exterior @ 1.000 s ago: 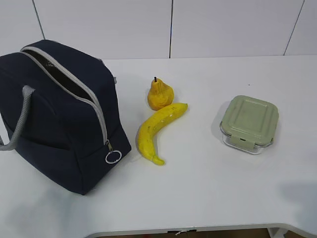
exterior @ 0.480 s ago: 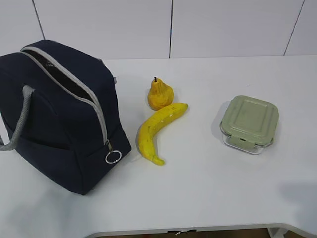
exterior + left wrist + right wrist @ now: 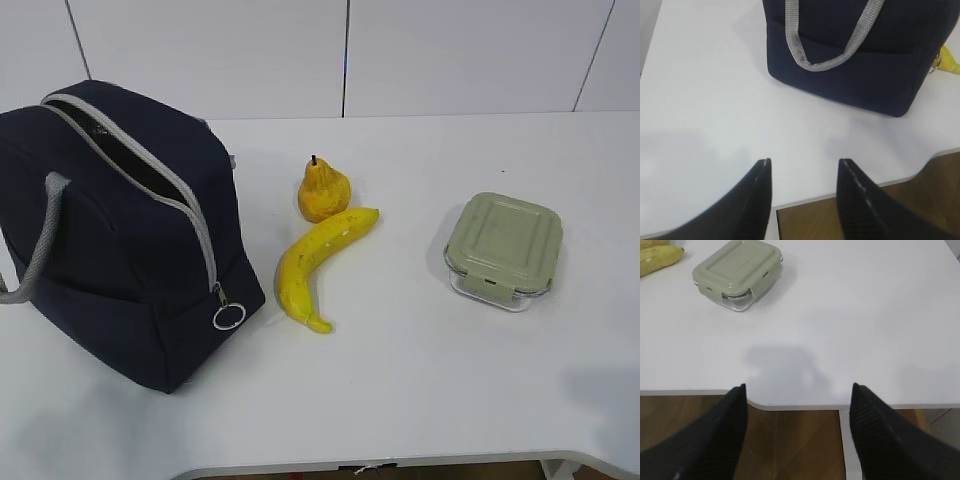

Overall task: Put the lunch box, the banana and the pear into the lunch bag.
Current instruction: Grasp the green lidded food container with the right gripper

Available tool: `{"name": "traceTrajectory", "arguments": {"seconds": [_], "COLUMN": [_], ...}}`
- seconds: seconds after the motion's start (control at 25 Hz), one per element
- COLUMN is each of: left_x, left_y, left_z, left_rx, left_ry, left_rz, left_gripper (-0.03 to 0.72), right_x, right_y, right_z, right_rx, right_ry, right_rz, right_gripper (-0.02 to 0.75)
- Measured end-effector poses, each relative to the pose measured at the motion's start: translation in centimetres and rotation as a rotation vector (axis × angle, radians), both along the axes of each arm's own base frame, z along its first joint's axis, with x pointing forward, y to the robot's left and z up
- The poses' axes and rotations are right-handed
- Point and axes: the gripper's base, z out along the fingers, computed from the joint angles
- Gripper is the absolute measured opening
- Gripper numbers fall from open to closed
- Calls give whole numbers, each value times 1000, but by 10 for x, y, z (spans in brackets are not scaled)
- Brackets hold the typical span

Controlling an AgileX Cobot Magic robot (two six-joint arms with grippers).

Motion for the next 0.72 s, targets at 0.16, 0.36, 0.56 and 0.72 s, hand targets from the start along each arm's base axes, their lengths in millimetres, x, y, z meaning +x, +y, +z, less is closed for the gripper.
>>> {"name": "traceTrajectory", "arguments": {"seconds": [0.16,0.36,0.56,0.72], "left_x": [0,0,0,0], "left_y": [0,0,0,0], "left_z": [0,0,0,0], "left_rx": [0,0,0,0], "left_ry": [0,0,0,0], "left_rz": [0,0,0,0], "left_gripper": [305,305,307,339], "right_x": [0,0,0,0], "right_y": [0,0,0,0], "right_z": [0,0,0,0], "right_rx": [0,0,0,-2], "right_ry": [0,0,0,0], "right_rz": [0,0,0,3], "right_gripper": [526,526,527,573]}}
